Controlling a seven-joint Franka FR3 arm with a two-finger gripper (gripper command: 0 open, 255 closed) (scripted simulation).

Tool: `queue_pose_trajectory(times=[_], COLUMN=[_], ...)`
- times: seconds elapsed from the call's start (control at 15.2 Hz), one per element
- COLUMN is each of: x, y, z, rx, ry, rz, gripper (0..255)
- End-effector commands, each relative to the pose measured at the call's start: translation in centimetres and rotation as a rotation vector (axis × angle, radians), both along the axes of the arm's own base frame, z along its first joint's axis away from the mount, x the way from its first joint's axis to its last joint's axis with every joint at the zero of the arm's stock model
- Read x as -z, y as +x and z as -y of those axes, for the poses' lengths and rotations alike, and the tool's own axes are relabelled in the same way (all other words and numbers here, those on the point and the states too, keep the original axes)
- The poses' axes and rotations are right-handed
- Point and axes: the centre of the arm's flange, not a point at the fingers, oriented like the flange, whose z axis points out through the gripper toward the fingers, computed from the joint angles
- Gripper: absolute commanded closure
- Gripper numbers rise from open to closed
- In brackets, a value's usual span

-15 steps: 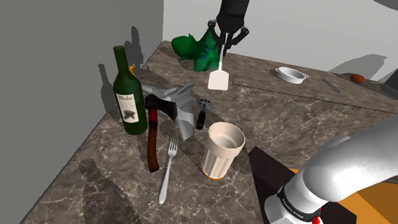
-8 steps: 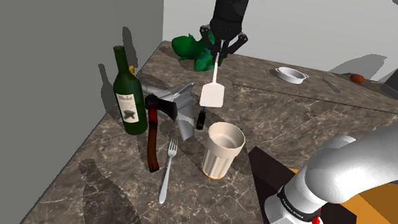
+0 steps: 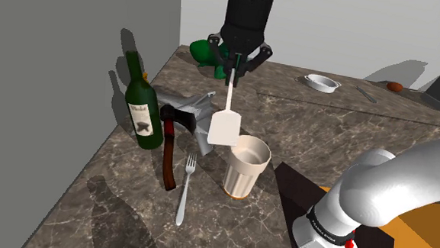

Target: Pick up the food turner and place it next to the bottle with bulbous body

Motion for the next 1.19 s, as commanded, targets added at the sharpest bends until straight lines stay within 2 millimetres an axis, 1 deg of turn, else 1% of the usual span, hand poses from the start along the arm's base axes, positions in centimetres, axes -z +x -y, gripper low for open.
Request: queue_pose_trajectory(times=[0.0, 0.4, 0.46, 1.12], x=[0.1, 0.1, 0.1, 5.4], y=[-1.3, -4.8, -5.2, -5.2], z=[-2.7, -9.7, -10.4, -10.4], rx=[0.002, 0.002, 0.002, 0.002], ry=[0.000, 0.000, 0.000, 0.000], rz=[0.000, 0.000, 0.000, 0.000], gripper=[255, 255, 255, 255])
